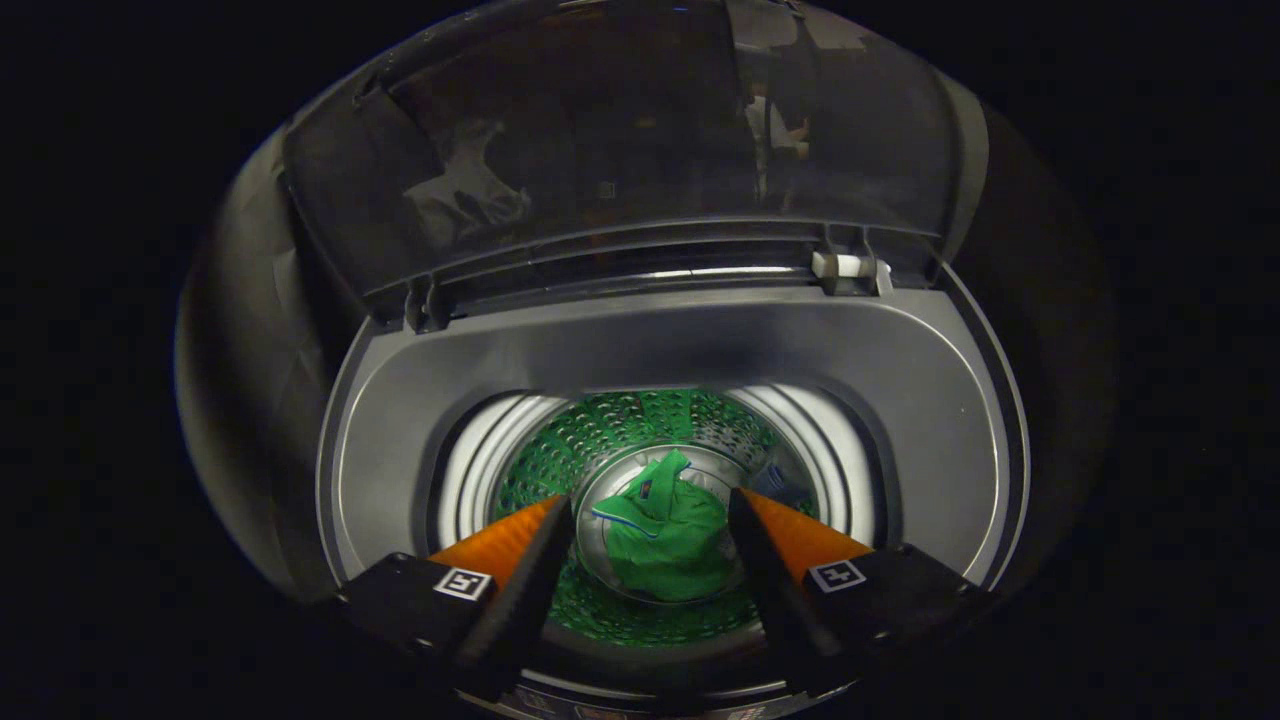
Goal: Put the clothes into the washing machine and then close the washing machine lid.
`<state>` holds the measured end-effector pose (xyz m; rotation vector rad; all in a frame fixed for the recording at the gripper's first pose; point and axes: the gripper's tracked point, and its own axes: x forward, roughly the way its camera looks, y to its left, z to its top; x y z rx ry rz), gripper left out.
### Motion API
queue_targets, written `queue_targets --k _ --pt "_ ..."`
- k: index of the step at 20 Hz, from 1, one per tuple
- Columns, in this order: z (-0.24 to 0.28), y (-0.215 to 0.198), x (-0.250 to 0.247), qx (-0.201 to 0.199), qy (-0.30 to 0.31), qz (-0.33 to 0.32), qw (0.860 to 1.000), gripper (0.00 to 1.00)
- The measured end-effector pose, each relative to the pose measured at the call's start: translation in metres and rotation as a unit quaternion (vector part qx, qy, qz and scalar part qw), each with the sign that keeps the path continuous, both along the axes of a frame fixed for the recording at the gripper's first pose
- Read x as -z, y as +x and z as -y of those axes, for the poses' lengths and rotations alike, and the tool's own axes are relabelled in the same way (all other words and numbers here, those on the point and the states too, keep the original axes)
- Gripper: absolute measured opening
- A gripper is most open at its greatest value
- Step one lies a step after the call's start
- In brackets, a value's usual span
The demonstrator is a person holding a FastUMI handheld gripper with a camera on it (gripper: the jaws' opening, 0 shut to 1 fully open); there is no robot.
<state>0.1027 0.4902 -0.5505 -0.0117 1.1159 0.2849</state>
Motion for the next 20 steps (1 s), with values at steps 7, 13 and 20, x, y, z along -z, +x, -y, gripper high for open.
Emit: queue_targets --k 7,13,20 --pt "-0.006 0.001 -0.05 -0.01 0.028 0.073 0.997 0.99" --pt "-0.008 0.021 -0.194 -0.017 0.068 0.229 0.971 0.99" --pt "-0.007 0.037 -0.341 -0.006 0.114 0.363 0.925 0.98"
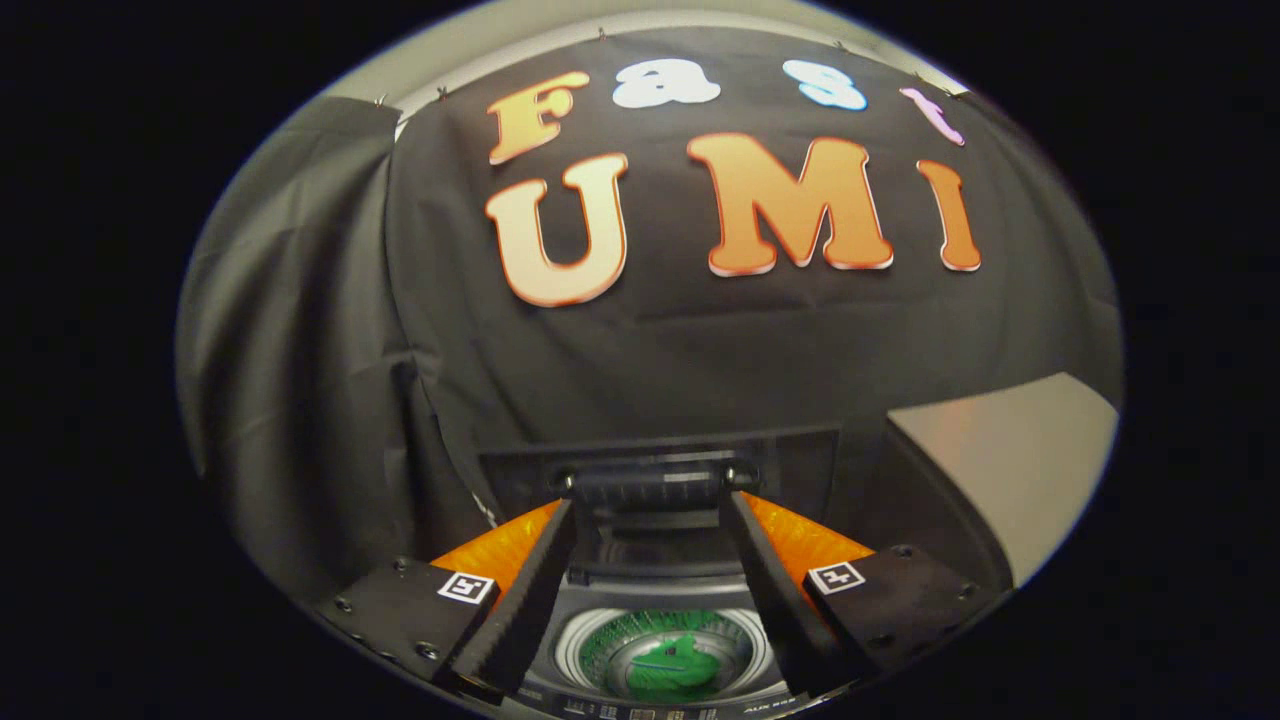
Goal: Put the clothes into the washing machine and then close the washing machine lid.
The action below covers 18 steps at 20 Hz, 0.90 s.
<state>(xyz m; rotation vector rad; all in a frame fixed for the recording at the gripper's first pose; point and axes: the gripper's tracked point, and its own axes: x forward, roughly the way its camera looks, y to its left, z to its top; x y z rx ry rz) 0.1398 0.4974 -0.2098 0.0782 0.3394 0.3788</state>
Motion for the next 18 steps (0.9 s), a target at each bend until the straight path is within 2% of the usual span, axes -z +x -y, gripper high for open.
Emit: queue_targets --k 4,7,11,18 --pt "0.007 0.036 -0.058 0.011 0.022 0.034 0.999 0.98" --pt "0.007 0.058 -0.074 0.014 0.034 0.041 0.998 0.98" --pt "0.005 0.09 -0.064 0.021 0.031 0.04 0.998 0.98" --pt "-0.015 0.15 -0.015 0.021 0.016 -0.016 1.0 0.98"
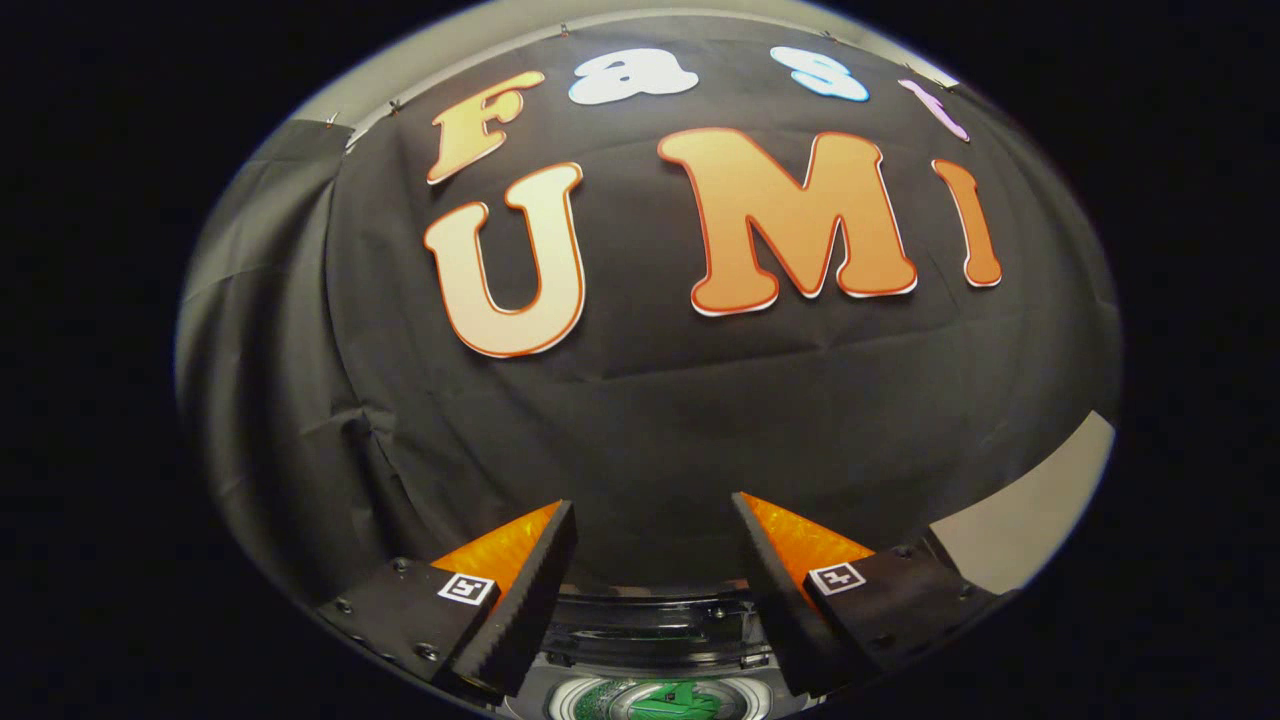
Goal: Put the clothes into the washing machine and then close the washing machine lid.
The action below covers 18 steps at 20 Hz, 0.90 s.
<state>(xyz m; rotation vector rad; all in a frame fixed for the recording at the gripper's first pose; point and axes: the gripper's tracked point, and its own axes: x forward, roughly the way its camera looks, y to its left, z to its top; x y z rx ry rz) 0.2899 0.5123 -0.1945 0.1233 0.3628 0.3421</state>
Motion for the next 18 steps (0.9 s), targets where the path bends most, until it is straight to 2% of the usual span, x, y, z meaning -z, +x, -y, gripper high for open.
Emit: queue_targets --k 9,18 --pt "-0.024 0.052 0.052 -0.002 -0.036 -0.034 0.999 0.98" --pt "-0.033 0.071 0.09 0.001 -0.072 -0.06 0.996 0.99"
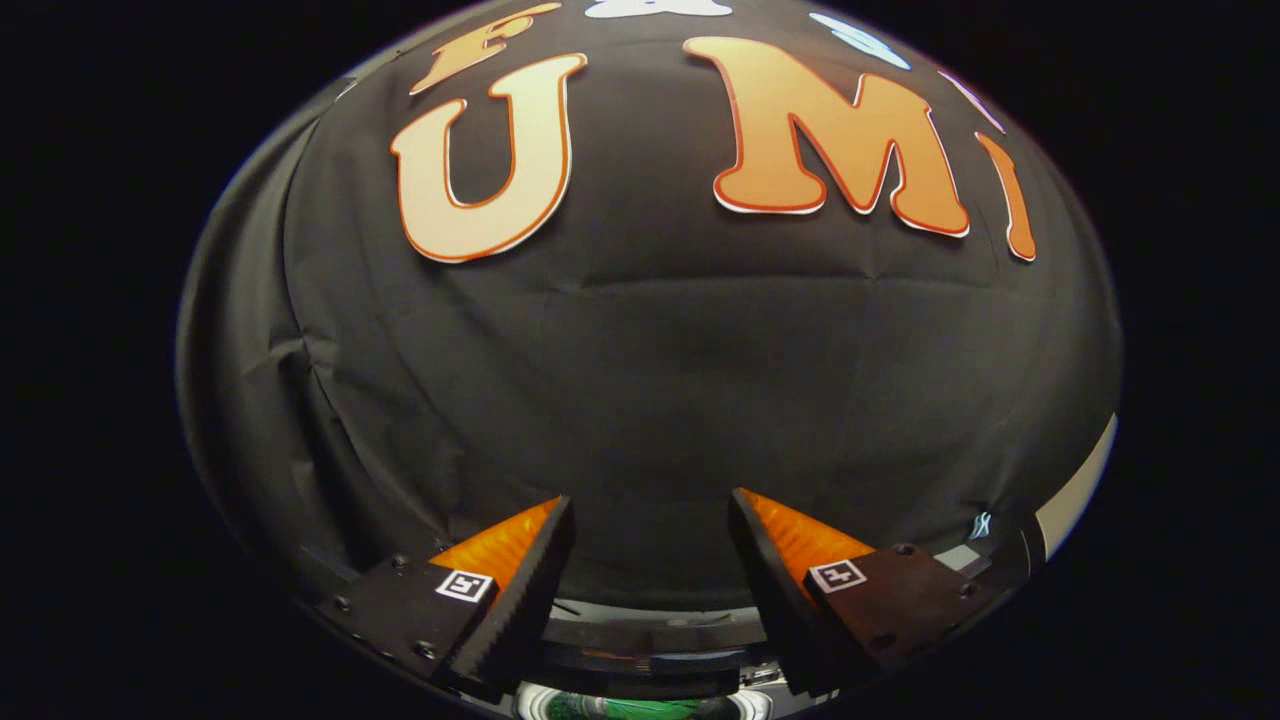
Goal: Put the clothes into the washing machine and then close the washing machine lid.
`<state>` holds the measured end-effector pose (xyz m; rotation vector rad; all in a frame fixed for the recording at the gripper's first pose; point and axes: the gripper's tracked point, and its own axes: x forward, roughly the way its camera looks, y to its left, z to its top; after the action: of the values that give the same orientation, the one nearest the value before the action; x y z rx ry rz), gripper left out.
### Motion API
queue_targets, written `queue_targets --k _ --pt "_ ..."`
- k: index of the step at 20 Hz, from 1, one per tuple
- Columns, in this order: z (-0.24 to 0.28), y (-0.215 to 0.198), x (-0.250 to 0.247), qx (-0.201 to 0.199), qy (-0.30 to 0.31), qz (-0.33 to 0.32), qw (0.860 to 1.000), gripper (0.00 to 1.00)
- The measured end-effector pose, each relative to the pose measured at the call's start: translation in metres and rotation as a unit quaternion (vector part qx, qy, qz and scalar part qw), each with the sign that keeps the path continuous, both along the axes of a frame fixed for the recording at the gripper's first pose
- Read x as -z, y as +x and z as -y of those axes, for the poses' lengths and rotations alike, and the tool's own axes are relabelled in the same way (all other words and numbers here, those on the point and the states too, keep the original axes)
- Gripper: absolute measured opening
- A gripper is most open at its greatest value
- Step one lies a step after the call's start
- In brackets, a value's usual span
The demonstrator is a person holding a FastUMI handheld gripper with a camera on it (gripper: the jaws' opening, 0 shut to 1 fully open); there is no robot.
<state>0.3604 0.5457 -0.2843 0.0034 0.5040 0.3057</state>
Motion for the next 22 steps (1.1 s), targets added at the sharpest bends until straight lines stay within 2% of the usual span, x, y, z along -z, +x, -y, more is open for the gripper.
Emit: queue_targets --k 5,9,16,21,22 --pt "-0.006 0.002 0.006 -0.026 0.002 -0.007 1.0 0.99" --pt "0.0 -0.009 0.003 -0.022 -0.002 -0.005 1.0 0.99" --pt "0.017 -0.062 -0.005 -0.007 -0.007 0.024 1.0 0.99" --pt "0.025 -0.108 0.003 -0.026 0.005 0.045 0.999 0.99" --pt "0.032 -0.114 0.009 -0.022 -0.007 0.05 0.998 0.99"
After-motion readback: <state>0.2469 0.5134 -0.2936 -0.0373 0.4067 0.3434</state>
